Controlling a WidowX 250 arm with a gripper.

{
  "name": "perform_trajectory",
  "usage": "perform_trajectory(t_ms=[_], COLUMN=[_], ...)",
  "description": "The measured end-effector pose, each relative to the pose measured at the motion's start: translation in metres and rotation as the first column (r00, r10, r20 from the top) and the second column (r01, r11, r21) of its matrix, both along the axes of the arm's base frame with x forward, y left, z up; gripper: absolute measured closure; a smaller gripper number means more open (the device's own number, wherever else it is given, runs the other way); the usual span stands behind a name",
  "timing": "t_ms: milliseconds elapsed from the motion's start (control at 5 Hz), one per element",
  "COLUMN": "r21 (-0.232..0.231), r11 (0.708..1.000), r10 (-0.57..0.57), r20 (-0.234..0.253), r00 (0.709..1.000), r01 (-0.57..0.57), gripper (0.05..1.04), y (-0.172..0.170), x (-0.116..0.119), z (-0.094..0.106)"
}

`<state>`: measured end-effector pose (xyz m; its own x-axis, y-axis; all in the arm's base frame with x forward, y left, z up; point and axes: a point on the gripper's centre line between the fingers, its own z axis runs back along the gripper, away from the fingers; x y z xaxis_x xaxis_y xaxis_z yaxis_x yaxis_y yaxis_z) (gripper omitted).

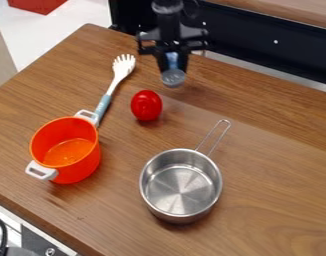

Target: Put the spoon inside the orange pot

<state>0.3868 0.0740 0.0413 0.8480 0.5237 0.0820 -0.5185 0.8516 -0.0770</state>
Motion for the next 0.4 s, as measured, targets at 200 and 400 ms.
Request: perform_trajectory(t_ms=[200,400], r21=[-0.026,-0.046], r11=[0.999,0.991], r10=[-0.049,-0.129], r20=[-0.041,-0.062], r00=[0.998,0.990], r01=[0.048,0.127], gripper=[0.772,0.772], y=[0.015,0.029], x=[-0.024,-0.055], z=[0.009,0.022])
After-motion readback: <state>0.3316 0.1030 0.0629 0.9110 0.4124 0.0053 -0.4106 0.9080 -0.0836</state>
